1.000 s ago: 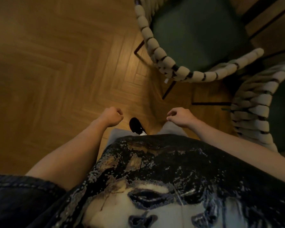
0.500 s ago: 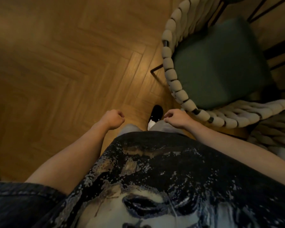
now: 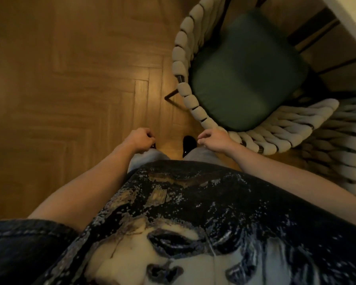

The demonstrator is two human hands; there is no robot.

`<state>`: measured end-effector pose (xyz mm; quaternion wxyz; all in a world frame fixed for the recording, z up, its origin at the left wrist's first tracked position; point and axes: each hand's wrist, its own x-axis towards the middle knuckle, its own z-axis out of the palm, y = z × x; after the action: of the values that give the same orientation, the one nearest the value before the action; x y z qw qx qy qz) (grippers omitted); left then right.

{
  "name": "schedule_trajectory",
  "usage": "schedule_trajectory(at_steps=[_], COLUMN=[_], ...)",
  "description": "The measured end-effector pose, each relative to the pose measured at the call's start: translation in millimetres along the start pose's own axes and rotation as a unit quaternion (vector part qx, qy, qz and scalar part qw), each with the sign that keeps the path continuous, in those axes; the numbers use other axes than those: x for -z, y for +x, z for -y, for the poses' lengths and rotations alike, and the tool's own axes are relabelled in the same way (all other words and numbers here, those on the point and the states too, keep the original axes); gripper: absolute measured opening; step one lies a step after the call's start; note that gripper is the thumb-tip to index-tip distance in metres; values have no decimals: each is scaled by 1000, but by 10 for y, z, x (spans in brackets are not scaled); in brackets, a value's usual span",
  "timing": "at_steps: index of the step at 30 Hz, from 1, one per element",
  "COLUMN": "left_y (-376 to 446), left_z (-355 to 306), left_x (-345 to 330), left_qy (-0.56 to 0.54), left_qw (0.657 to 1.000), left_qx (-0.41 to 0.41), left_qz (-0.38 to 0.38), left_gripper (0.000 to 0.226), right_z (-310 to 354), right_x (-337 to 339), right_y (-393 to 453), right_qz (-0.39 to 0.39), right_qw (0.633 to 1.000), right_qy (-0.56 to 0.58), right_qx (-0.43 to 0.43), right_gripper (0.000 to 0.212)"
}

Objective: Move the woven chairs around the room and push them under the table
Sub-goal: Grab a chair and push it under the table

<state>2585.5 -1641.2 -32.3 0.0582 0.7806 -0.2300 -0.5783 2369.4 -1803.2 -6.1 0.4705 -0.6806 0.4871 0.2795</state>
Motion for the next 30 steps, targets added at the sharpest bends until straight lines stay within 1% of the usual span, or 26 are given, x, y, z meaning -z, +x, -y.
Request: schedule_trajectory(at_steps=[3, 6, 8, 9, 10, 11, 12, 14, 16, 19, 20, 23, 26, 28, 30], left_y=[128, 245, 313, 350, 380, 410, 442, 501, 588, 722, 768, 884, 984, 1039, 1071], left_z=[-184, -383, -523, -591, -669, -754, -847, -1047, -1216, -1412, -1469, -1623, -1753, -1822, -1877], left_x=[175, 297, 347, 367, 381, 388, 391, 400, 407, 394, 380, 331, 282, 285, 295], left_qy=[16, 22, 12, 2, -10, -22, -29, -26, -42, -103, -127, -216, -309, -344, -350], left_qw=[999, 999, 999, 998, 998, 998, 998, 998, 998, 993, 990, 973, 944, 929, 925], left_qx=[-13, -15, -13, -11, -7, -3, -1, -4, 1, 29, 39, 76, 115, 132, 147], left_qz=[27, 41, 51, 55, 58, 60, 61, 56, 48, 40, 38, 35, 32, 25, 31], left_gripper=[16, 13, 14, 15, 15, 16, 19, 34, 46, 52, 51, 42, 33, 33, 27], right_z=[-18, -62, -135, -180, -223, -275, -334, -466, -589, -727, -759, -813, -841, -850, -843], right_x=[-51, -118, -155, -169, -175, -181, -185, -180, -174, -176, -174, -172, -161, -146, -120], right_y=[-46, -114, -170, -195, -222, -238, -244, -218, -155, -41, -5, 130, 285, 358, 401], right_qz=[-25, -54, -80, -88, -91, -88, -82, -68, -53, -75, -86, -101, -101, -109, -123], right_qw=[995, 986, 972, 958, 936, 905, 865, 778, 693, 587, 559, 504, 447, 407, 373], right_qy=[84, 142, 202, 249, 311, 382, 458, 584, 676, 765, 784, 819, 854, 874, 890], right_qx=[-40, -70, -92, -111, -135, -162, -187, -222, -245, -255, -254, -255, -247, -244, -233], right_gripper=[21, 23, 22, 22, 24, 29, 37, 57, 73, 83, 82, 77, 64, 53, 42])
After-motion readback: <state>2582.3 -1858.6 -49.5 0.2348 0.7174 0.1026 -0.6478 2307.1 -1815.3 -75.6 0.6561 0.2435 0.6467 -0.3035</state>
